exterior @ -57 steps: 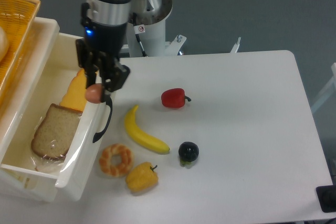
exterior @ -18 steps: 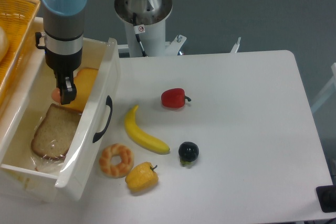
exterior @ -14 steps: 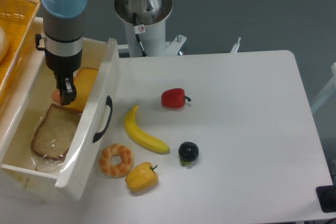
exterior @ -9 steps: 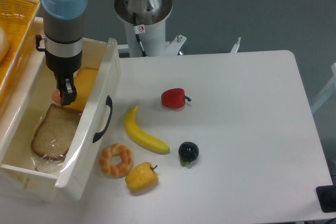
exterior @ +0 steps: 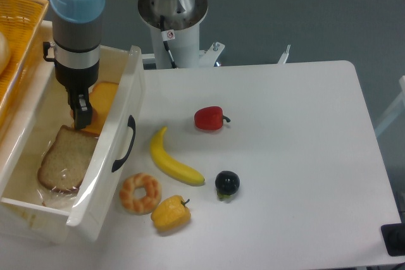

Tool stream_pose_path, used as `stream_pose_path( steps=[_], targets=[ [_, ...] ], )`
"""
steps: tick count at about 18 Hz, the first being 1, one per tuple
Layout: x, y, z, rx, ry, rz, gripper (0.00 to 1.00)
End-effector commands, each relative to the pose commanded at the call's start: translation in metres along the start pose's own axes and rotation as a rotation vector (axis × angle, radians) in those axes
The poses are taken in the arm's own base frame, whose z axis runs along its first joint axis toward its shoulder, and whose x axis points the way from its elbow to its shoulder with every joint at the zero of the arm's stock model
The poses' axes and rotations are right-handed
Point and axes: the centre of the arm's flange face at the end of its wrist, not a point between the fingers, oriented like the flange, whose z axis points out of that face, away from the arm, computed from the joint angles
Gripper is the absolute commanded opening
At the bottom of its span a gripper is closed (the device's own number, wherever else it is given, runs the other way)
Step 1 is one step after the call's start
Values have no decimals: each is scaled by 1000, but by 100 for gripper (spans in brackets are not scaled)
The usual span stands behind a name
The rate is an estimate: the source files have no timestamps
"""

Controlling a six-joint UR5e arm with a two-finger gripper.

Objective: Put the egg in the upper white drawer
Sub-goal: 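Open the gripper to release the egg and raise it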

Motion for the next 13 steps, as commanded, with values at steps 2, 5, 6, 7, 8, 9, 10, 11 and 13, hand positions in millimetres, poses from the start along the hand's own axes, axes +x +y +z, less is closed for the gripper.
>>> stream_pose_path(
  steps=[2, 5, 6, 7, 8, 9, 10, 11, 13],
  targets=[
    [-2, 1, -7, 4, -16, -3, 95],
    [-6, 4, -24, 15, -46, -13, 99],
    [-8, 7, -31, 18, -57, -21, 99],
    [-8, 8, -34, 21, -63, -23, 100],
    [-8, 9, -36, 22, -67, -30, 100],
    [-11, 14, -44, 25, -81, -42, 100],
    [-12, 18, -48, 28, -89, -53, 100],
    [-11, 18, -53, 32, -96, -64, 100],
    [-12, 26, -67, 39, -122, -176, 100]
  ],
)
